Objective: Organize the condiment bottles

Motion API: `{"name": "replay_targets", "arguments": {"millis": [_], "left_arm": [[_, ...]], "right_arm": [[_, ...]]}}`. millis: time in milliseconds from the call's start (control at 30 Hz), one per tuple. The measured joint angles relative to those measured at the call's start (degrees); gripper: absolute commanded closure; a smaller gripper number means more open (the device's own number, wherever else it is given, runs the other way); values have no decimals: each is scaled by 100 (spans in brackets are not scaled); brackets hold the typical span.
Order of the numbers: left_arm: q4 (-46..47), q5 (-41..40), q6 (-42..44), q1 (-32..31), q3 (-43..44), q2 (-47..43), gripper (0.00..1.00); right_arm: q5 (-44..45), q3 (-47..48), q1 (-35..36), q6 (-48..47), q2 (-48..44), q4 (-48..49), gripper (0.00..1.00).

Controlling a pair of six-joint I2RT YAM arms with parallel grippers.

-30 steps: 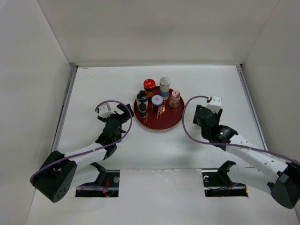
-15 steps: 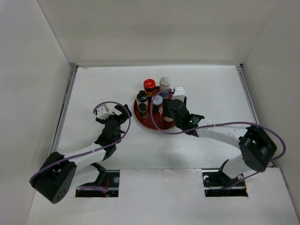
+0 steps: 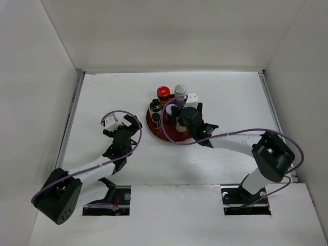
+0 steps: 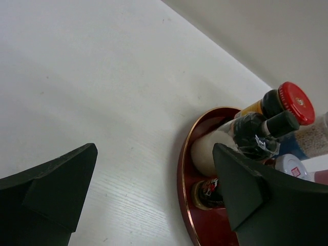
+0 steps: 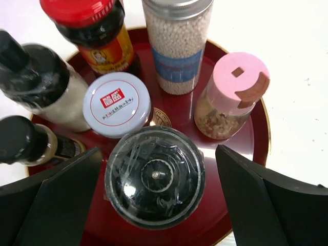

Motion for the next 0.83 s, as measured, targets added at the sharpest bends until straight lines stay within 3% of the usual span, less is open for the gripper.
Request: {"name": "replay_targets", "arguments": {"millis": [167,500,833], "left_arm": [[-807,-28,-33,-31,507,-11,0],[-2175,24,-35,-358,1641,-636,0],[-2850,358,168,-1167,2894,-15,0]], "right_arm": [[72,-278,0,-98,-723,52,0],[442,-1690,-245,111,-3346,577,0],[684,-2754,-704,804,-3775,487,0]]}}
